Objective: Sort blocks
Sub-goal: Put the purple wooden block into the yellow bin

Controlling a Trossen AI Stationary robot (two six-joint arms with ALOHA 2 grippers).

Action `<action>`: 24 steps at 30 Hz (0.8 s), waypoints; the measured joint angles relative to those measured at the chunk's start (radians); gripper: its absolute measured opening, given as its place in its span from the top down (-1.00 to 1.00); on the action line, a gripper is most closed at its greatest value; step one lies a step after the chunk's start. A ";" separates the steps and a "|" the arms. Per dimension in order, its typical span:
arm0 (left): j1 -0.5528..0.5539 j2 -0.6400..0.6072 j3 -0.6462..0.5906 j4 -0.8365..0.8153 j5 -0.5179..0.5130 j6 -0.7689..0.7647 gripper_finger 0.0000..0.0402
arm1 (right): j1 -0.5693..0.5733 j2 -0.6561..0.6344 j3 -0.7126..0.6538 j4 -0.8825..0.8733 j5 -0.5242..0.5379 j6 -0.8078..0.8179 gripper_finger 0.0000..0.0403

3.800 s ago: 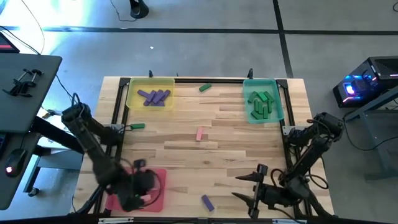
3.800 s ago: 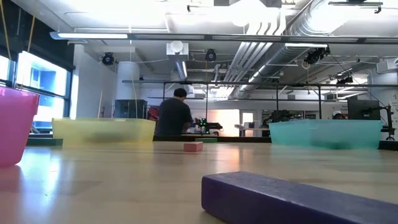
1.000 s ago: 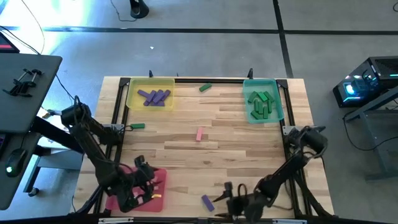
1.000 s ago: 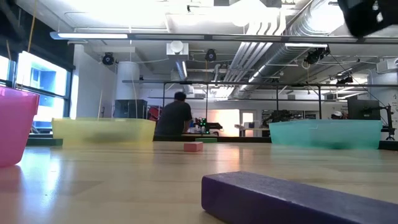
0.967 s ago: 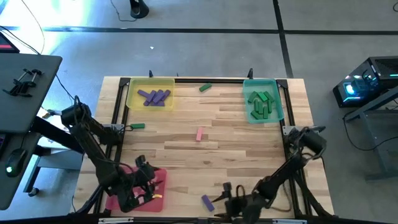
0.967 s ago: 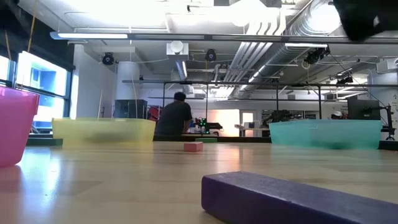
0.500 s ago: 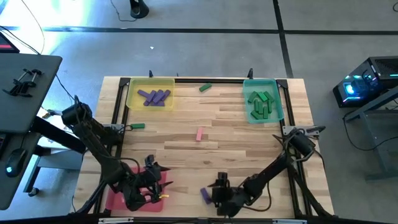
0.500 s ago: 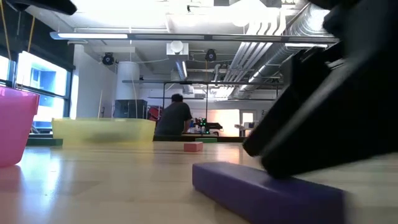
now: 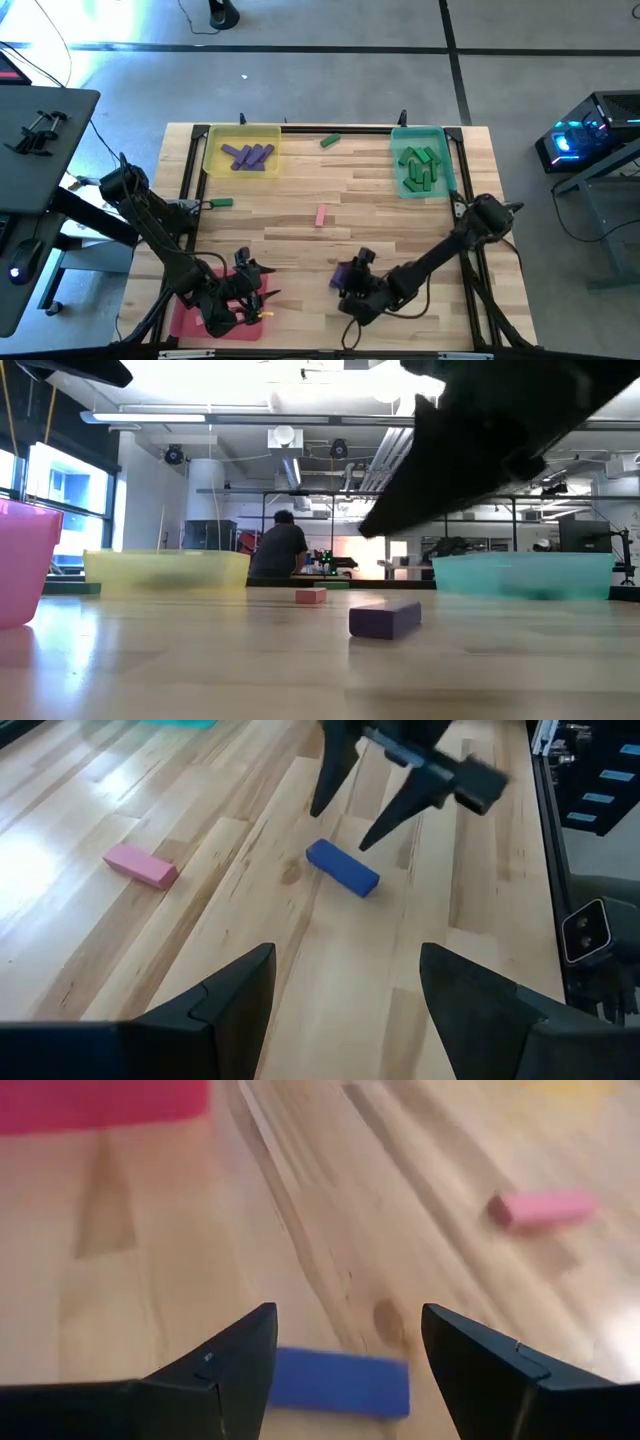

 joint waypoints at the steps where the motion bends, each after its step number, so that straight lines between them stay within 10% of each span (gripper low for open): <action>1: 0.000 0.000 0.000 0.001 0.000 -0.001 -0.17 | -0.007 0.001 -0.001 -0.009 -0.019 0.033 -0.17; 24: 0.000 0.000 0.000 0.008 0.000 -0.002 -0.17 | -0.082 -0.048 0.000 0.018 -0.295 -0.517 -0.17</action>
